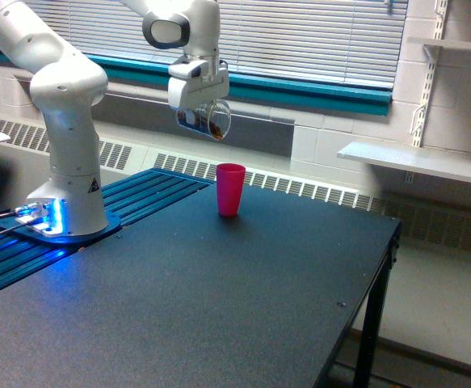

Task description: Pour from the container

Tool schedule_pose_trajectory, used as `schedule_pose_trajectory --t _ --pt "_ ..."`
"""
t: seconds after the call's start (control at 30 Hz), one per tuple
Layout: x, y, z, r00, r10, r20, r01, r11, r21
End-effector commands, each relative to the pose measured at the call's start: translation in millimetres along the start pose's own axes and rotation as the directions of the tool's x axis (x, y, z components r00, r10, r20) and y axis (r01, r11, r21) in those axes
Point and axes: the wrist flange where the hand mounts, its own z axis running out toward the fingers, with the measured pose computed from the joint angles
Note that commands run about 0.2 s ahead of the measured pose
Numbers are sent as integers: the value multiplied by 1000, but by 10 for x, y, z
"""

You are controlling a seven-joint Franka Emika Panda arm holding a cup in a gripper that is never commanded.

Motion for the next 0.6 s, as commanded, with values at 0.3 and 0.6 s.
schedule_pose_trajectory --t 0.3,0.6 --pt "-60 -168 33 999 -51 -5 51 999 -1" --pt "-158 -143 114 999 -48 2 48 999 -4"
